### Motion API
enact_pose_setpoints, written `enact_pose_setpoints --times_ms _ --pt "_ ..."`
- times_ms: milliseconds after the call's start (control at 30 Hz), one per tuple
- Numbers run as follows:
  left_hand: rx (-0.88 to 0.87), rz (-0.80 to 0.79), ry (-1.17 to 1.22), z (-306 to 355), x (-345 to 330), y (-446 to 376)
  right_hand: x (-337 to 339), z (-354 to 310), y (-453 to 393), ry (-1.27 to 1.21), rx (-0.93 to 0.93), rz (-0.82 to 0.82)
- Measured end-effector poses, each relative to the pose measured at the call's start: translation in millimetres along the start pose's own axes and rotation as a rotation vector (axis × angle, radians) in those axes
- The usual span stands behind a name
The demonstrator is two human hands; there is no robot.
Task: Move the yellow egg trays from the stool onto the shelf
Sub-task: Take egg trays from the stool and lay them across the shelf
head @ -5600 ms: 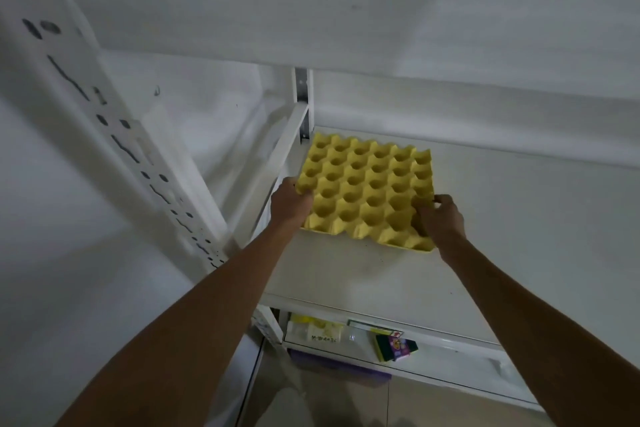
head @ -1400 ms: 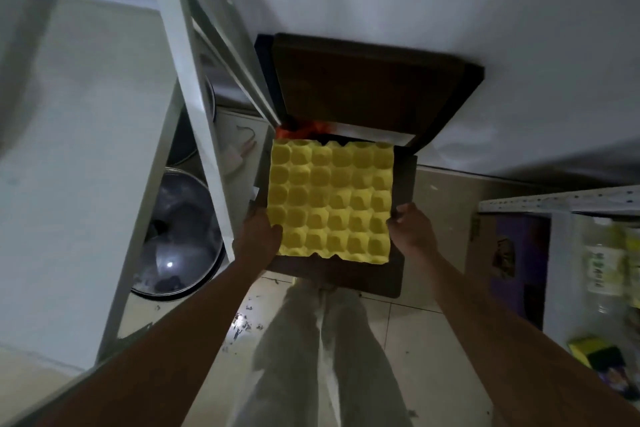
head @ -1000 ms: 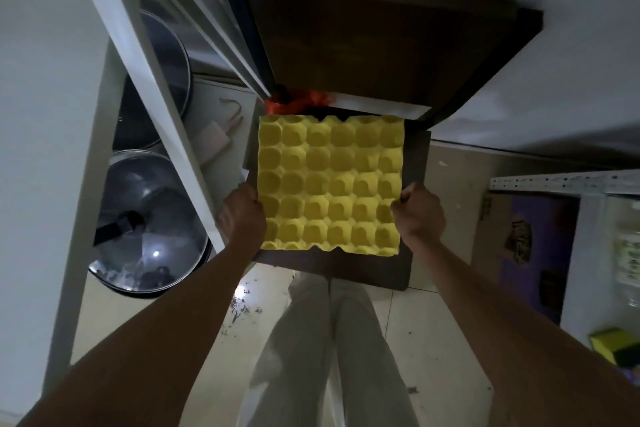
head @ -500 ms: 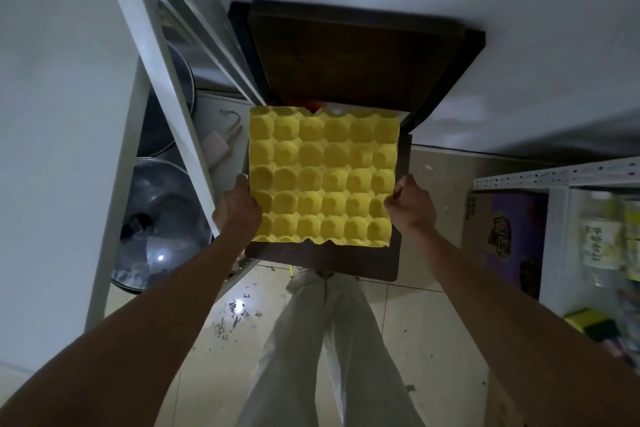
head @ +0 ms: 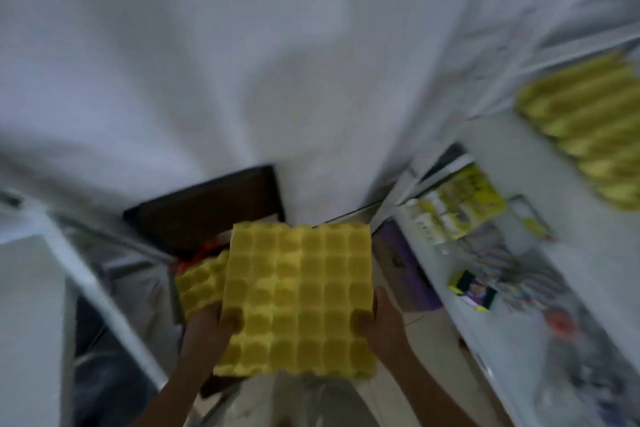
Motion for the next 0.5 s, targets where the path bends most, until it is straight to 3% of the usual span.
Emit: enact_pose_setpoints --times_ms 200,500 --pt "-0.215 -0.125 -0.123 130 -50 44 96 61 122 -0.191 -0.184 0.24" --pt "-0.68 -0.26 -0.185 317 -116 200 219 145 279 -0.354 -0.452 0.589"
Point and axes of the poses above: each hand's wrist, its own y-axis away from the middle knuckle, its own x-axis out of the back of the hand, z = x × y, the point moved 7 cm from there along -y, towards the middle knuckle, and after that the axes turned 5 degrees about y, right-handed, at the moved point
